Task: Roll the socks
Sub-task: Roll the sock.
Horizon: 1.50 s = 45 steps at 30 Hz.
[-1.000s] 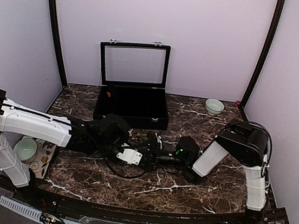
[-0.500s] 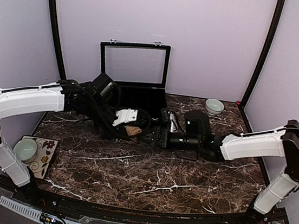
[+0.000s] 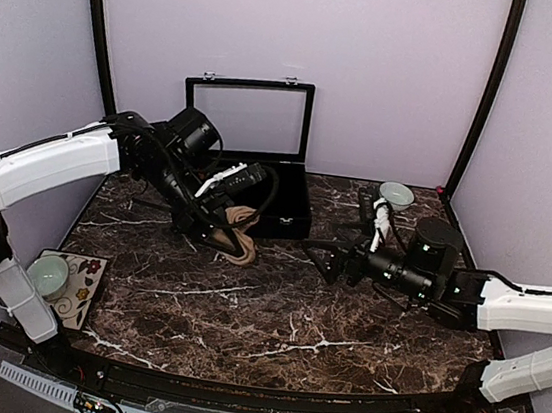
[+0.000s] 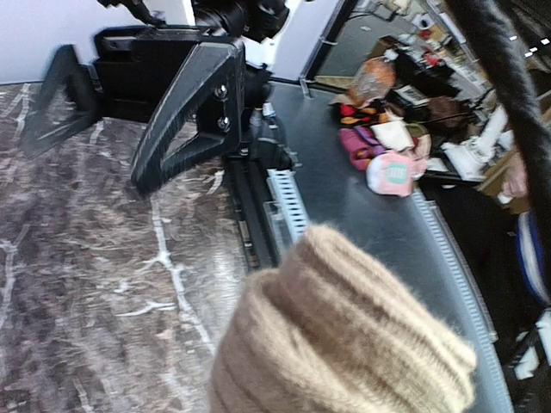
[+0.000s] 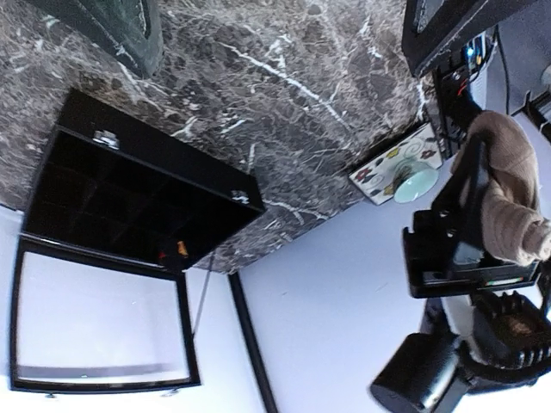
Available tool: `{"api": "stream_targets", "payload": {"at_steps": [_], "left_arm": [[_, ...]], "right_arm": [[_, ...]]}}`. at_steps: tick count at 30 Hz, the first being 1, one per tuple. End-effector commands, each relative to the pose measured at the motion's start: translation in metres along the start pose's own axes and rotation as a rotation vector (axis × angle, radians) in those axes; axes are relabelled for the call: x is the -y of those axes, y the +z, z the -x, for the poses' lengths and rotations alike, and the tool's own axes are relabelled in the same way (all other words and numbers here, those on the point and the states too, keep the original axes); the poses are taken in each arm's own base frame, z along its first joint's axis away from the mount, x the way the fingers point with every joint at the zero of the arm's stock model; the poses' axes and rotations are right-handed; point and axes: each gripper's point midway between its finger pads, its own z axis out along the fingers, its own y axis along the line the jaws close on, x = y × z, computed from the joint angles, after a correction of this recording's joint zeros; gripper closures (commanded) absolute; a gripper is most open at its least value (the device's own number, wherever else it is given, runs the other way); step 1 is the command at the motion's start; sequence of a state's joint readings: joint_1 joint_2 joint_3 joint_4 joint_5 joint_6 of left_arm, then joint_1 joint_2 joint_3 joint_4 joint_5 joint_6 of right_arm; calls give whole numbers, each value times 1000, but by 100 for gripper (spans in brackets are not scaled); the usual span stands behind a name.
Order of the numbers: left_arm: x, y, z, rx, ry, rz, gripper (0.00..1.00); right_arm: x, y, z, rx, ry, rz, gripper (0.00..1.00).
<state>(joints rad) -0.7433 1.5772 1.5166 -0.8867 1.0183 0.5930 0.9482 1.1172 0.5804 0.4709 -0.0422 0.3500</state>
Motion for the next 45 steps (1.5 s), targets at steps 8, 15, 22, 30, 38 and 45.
{"api": "stream_targets", "payload": {"at_steps": [8, 15, 22, 30, 38, 45], "left_arm": [[33, 0, -2, 45, -98, -215, 97], [21, 3, -7, 19, -108, -158, 100], [19, 4, -11, 8, -112, -145, 99], [30, 0, -9, 15, -99, -182, 99], [24, -1, -10, -14, -95, -125, 81], [-29, -18, -11, -76, 41, 293, 42]], "right_arm": [[-119, 31, 35, -19, -366, 499, 8], [-143, 53, 44, -11, -355, 586, 10], [-153, 60, 34, -62, -322, 647, 17], [-149, 66, 30, -101, -321, 628, 57], [-141, 79, 30, -163, -316, 555, 100], [-125, 90, 39, -69, -207, 392, 100]]}}
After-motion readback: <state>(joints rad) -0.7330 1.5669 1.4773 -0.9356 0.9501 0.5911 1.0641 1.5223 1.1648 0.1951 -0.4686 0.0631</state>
